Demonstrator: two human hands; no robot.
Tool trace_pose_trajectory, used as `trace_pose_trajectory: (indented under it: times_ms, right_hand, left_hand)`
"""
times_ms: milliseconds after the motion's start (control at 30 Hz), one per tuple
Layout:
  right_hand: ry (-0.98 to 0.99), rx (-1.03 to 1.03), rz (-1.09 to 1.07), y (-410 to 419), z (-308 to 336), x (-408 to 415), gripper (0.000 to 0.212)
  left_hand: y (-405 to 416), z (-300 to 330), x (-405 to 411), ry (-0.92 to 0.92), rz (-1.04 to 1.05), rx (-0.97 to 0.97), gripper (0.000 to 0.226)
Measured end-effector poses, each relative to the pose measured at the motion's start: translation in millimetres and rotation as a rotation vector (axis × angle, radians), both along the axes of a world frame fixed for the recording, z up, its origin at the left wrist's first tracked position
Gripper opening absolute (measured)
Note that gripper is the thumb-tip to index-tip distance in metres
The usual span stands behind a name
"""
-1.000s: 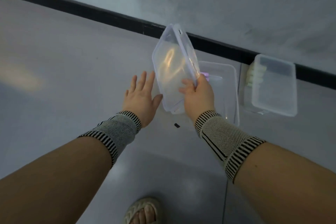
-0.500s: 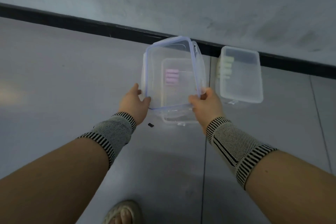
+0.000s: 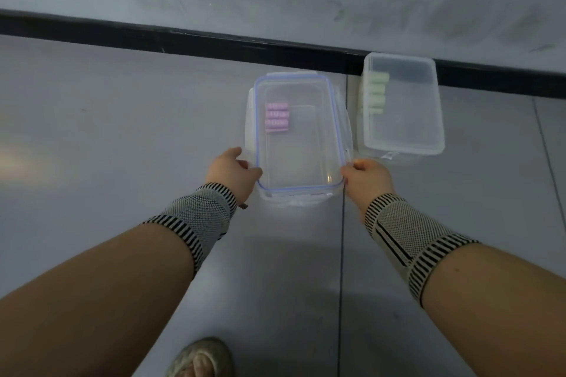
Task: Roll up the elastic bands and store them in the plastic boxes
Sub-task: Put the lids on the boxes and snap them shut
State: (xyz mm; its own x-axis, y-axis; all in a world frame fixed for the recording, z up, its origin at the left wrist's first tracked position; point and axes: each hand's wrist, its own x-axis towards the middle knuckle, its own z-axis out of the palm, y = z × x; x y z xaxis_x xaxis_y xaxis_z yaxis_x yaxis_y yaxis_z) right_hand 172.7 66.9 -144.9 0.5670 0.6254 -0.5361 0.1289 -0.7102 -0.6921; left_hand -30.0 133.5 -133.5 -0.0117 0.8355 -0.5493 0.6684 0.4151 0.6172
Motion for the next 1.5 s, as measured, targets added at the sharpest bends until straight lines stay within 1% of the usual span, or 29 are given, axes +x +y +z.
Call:
trace_pose_trajectory:
  times_ms: [67,133,200,267,300,367,400,467,533,633,700,733,767,800,833,867,900,933,1067,1100,1133,1167,1200,1233,1267,1300,1333,1400,1500]
  right_hand:
    - [0.014,-0.041,0.014,2.5,-5.4,4.1,0.015]
    - [0.072,-0.057,-0.006,2.7,-11.2,6.2,0.019]
    - [0.105,-0.051,-0.032,0.6,-16.3,6.5,0.023]
    - [0.122,-0.053,-0.043,-2.6,-15.2,3.6,0.023]
    - [0.127,-0.057,-0.051,-5.3,-14.7,1.6,0.022]
    - [0.139,-0.072,-0.056,-14.1,-12.1,-4.6,0.018]
    - [0.143,-0.088,-0.051,-20.6,-11.4,-8.2,0.015]
    - [0.156,-0.121,-0.023,-35.7,-10.5,-16.1,0.010]
    - [0.152,-0.142,0.006,-46.4,-10.3,-21.8,0.016]
    - [0.116,-0.101,0.002,-43.0,-14.6,-23.1,0.039]
    - [0.112,-0.061,-0.042,-32.9,-16.5,-23.2,0.060]
    - [0.114,-0.057,-0.046,-28.0,-14.5,-24.0,0.062]
    - [0.114,-0.055,-0.041,-24.0,-10.7,-26.0,0.056]
    - [0.105,-0.056,-0.035,-21.3,-6.9,-27.6,0.045]
    - [0.090,-0.055,-0.035,-20.1,-3.8,-28.3,0.035]
    - [0.072,-0.054,-0.038,-20.0,-3.3,-27.7,0.032]
    - [0.056,-0.053,-0.034,-20.7,-3.9,-26.6,0.030]
    - [0.050,-0.053,-0.027,-22.2,-5.9,-25.5,0.030]
    - [0.058,-0.047,-0.033,-26.2,-13.0,-24.5,0.030]
    - [0.057,-0.038,-0.044,-26.3,-12.8,-25.2,0.032]
    - [0.054,-0.030,-0.053,-25.9,-12.0,-26.0,0.034]
    - [0.046,-0.028,-0.054,-25.8,-11.1,-26.5,0.037]
    - [0.035,-0.026,-0.046,-25.6,-10.1,-26.4,0.040]
    - [0.021,-0.021,-0.029,-25.2,-8.5,-26.3,0.045]
    - [0.001,-0.013,-0.001,-24.5,-7.5,-25.9,0.049]
    - [-0.039,-0.011,0.044,-23.4,-6.1,-25.6,0.053]
    - [-0.106,-0.017,0.105,-22.2,-5.1,-25.5,0.057]
    - [-0.277,-0.024,0.225,-18.3,-4.0,-24.5,0.059]
    - [-0.482,-0.017,0.345,-11.9,-2.1,-21.8,0.048]
  left_hand:
    - [0.1,-3.7,1.3,-0.059,0.083,-0.065,0.059]
    - [-1.5,-6.0,3.2,-0.116,0.151,-0.119,0.052]
    - [-2.2,-6.4,2.9,-0.130,0.152,-0.137,0.046]
    - [-1.7,-7.9,-1.1,-0.107,0.130,-0.130,0.040]
    - [-2.3,-8.2,-4.3,-0.089,0.119,-0.136,0.033]
    - [-7.7,-6.6,-10.8,-0.072,0.100,-0.164,0.009]
    - [-12.1,-6.0,-14.8,-0.070,0.094,-0.184,0.004]
    - [-22.0,-3.7,-23.7,-0.068,0.083,-0.249,0.010]
    - [-29.6,-1.8,-31.9,-0.071,0.064,-0.315,0.003]
    - [-31.4,-5.4,-37.4,-0.073,0.077,-0.326,0.028]
    - [-27.8,-5.3,-35.5,-0.113,0.116,-0.276,0.037]
    - [-25.4,-5.5,-34.2,-0.152,0.146,-0.256,0.040]
    - [-23.2,-5.4,-32.9,-0.181,0.167,-0.247,0.042]
    - [-21.6,-5.7,-31.8,-0.192,0.176,-0.245,0.040]
    - [-21.5,-5.6,-31.1,-0.188,0.172,-0.254,0.034]
    - [-22.5,-4.8,-30.6,-0.177,0.154,-0.263,0.024]
    - [-24.0,-4.9,-30.5,-0.165,0.133,-0.278,0.014]
    - [-25.6,-6.7,-30.7,-0.156,0.120,-0.289,0.010]
    - [-29.5,-7.9,-29.4,-0.208,0.146,-0.333,0.010]
    - [-28.3,-8.7,-28.8,-0.190,0.130,-0.313,0.019]
    - [-26.9,-9.3,-28.5,-0.115,0.066,-0.261,0.041]
    - [-26.6,-9.0,-28.3,0.008,-0.044,-0.171,0.063]
    - [-27.4,-7.6,-26.5,0.156,-0.184,-0.028,0.077]
    - [-28.9,-4.8,-22.8,0.294,-0.334,0.149,0.083]
    - [-30.3,-3.4,-17.3,0.390,-0.484,0.311,0.083]
    - [-31.9,-2.7,-10.7,0.445,-0.613,0.422,0.081]
    - [-32.8,-7.6,-5.5,0.489,-0.725,0.464,0.077]
    - [-33.6,-20.0,0.8,0.571,-0.851,0.431,0.075]
    - [-32.7,-35.7,0.1,0.621,-0.891,0.386,0.076]
